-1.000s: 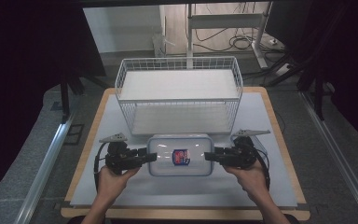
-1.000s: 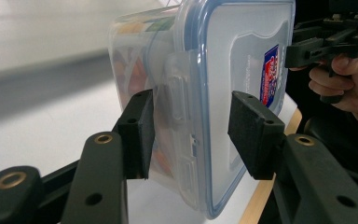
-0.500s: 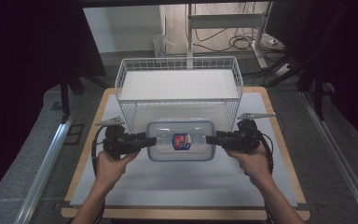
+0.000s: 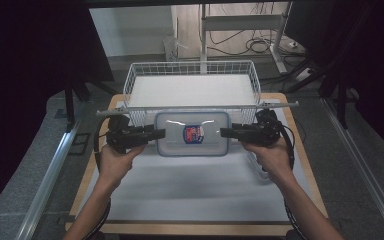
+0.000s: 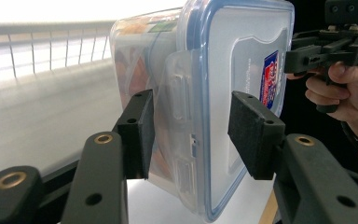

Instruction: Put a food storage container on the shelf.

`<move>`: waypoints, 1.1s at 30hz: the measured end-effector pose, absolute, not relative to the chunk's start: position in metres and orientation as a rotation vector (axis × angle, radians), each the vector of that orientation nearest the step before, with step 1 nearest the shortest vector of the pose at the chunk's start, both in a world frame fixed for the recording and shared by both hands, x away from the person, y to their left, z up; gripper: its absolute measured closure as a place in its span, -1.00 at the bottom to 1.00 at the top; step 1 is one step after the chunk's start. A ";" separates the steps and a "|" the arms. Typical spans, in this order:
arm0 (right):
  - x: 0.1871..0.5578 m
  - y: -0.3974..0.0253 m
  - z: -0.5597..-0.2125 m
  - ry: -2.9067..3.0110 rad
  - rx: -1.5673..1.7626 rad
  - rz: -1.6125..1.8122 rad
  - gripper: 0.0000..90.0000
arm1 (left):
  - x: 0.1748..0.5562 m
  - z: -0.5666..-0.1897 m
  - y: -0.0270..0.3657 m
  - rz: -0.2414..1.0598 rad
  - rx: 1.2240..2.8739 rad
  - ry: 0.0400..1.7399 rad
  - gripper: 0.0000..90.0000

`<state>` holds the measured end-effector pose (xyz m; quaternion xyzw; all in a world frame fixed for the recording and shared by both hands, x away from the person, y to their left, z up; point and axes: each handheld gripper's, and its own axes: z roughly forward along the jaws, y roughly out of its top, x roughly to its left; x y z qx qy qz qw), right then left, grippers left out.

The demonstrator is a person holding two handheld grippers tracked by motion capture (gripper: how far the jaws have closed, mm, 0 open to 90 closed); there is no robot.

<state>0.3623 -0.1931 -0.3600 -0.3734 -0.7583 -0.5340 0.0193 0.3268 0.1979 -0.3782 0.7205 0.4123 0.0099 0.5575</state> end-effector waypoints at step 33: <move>0.440 -0.183 -0.297 -2.246 -1.231 -1.746 0.13 | 0.410 -0.310 0.209 0.012 1.622 1.014 0.16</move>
